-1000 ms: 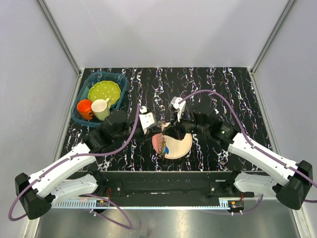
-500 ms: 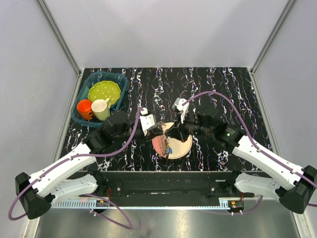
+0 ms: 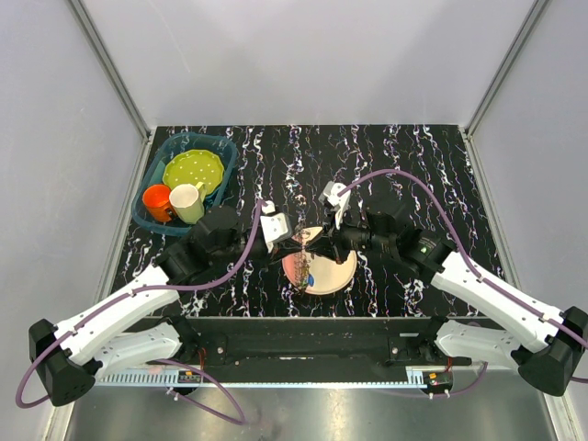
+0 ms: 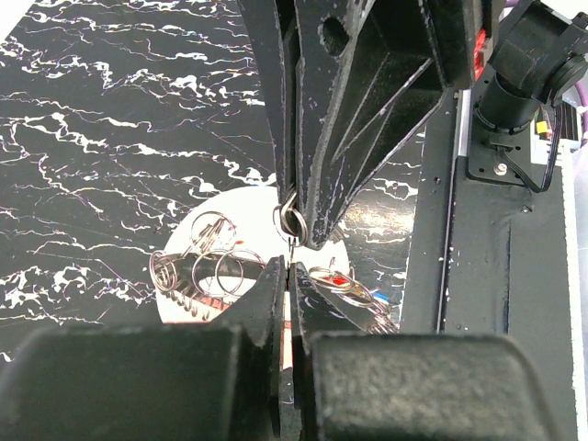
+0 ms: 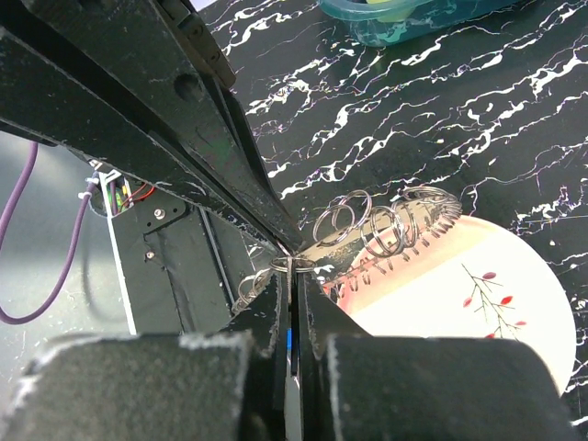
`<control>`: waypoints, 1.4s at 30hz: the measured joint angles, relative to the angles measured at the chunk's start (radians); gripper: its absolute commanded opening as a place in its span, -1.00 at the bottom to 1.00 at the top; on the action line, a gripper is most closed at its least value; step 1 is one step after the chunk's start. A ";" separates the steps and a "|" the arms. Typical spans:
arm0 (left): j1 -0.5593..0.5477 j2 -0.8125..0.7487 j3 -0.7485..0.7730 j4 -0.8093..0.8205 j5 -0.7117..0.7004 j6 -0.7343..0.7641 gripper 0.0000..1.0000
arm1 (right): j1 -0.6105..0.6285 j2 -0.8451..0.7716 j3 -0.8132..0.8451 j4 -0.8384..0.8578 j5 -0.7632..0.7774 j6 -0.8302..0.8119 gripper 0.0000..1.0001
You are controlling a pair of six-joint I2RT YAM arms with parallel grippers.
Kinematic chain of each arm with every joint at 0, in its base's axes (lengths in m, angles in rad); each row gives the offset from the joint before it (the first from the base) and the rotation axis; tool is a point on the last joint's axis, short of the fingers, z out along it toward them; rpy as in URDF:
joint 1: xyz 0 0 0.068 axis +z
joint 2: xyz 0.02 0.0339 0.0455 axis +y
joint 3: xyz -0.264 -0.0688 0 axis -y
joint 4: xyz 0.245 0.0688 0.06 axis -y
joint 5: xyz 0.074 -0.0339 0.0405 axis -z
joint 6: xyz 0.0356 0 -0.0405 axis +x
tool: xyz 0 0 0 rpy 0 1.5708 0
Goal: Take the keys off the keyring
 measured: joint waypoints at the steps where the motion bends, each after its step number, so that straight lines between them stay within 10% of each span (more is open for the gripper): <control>1: 0.000 0.000 0.000 0.000 0.000 0.000 -1.00 | 0.000 0.000 0.000 0.000 0.000 0.000 -0.82; 42: 0.014 0.006 -0.025 0.021 0.019 0.002 -1.00 | 0.018 0.029 0.015 0.018 0.135 0.090 -1.00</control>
